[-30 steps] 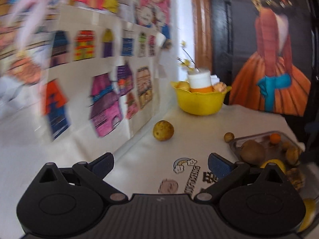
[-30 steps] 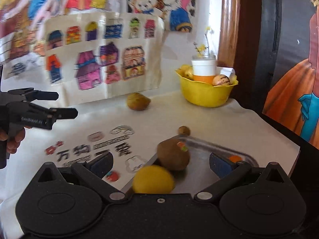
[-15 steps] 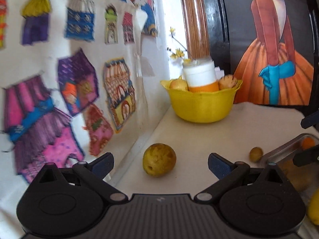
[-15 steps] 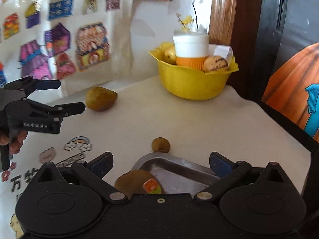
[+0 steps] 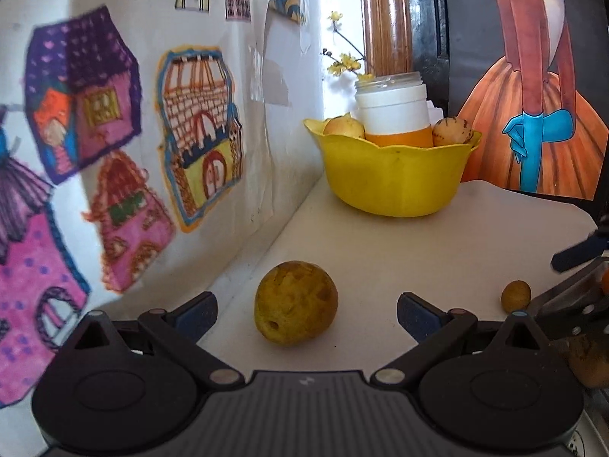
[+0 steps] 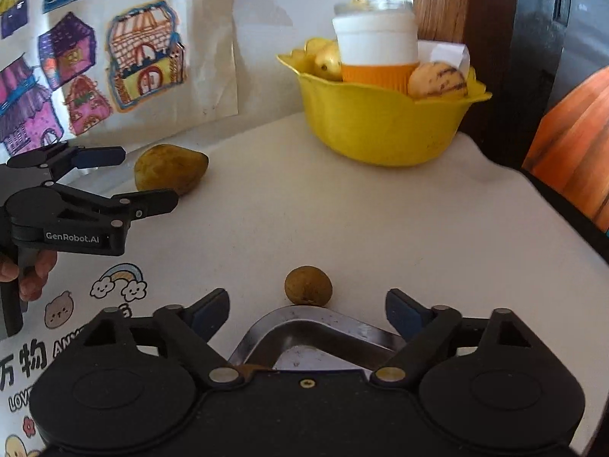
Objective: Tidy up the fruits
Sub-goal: 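Grasp a small brown fruit with the right tool while the left tool grasps a yellow pear, then carry the small brown fruit and yellow pear over the metal tray with both tools, then lower the held fruits onto the tray and open both tools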
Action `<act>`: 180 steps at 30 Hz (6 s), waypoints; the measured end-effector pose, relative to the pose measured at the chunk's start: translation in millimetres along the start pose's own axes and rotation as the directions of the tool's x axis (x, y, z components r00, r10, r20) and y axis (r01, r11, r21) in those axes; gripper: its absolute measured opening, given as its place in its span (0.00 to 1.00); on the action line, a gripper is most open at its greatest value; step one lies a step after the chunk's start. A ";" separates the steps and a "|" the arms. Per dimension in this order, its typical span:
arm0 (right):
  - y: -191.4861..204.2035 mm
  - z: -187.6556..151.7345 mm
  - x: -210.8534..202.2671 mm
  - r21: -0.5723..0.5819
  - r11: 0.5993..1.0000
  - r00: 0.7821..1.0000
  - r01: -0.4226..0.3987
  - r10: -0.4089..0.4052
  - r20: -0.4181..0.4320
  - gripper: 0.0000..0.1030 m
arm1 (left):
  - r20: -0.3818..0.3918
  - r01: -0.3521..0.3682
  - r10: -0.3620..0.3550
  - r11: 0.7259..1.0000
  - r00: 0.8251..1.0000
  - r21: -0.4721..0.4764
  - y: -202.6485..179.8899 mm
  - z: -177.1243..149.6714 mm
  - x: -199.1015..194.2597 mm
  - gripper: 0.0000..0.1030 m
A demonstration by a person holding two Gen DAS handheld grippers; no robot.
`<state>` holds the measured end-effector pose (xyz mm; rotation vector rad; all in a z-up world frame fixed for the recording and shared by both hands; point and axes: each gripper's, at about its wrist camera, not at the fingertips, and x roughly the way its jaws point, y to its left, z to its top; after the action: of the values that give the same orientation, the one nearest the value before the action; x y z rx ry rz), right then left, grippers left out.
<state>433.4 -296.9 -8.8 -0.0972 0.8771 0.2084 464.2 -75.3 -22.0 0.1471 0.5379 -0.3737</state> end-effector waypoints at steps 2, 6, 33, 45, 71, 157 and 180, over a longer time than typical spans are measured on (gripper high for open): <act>-0.2 0.9 5.4 0.004 1.000 1.000 -0.002 0.002 -0.010 0.80 | 0.000 0.004 -0.004 1.000 1.000 -0.006 0.5 1.4 3.1 1.00; 3.8 -0.8 11.7 -0.011 1.000 1.000 -0.007 0.006 -0.024 0.75 | -0.002 0.009 -0.010 1.000 1.000 -0.015 0.3 3.6 7.4 0.99; 40.0 -6.3 16.4 -0.159 0.987 1.000 -0.030 0.030 -0.001 0.31 | -0.063 -0.040 0.037 0.998 0.997 -0.046 -2.4 2.1 16.6 0.55; 58.5 -20.2 -0.2 -0.244 0.968 0.998 -0.058 0.061 0.003 0.30 | -0.106 -0.022 0.014 0.997 0.994 -0.070 -6.6 -9.8 -14.4 0.54; 66.2 -70.6 -105.5 -0.193 0.969 0.978 -0.155 0.178 0.110 0.31 | -0.118 0.026 -0.045 0.986 0.992 -0.163 -43.7 -48.2 -148.2 0.54; -5.2 -263.1 -187.4 0.044 0.998 0.941 0.043 -0.055 0.334 0.31 | -0.117 0.145 -0.139 0.988 0.983 0.045 -256.2 -29.2 -128.1 0.54; -3.0 -271.8 -188.2 0.060 0.996 0.935 0.066 -0.082 0.345 0.31 | -0.108 0.146 -0.130 0.976 0.986 0.163 -268.4 -40.6 -133.9 0.55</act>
<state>112.7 -372.6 -36.6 -0.0462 0.5242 0.1281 235.7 -272.1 3.2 0.2955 0.6136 -0.5512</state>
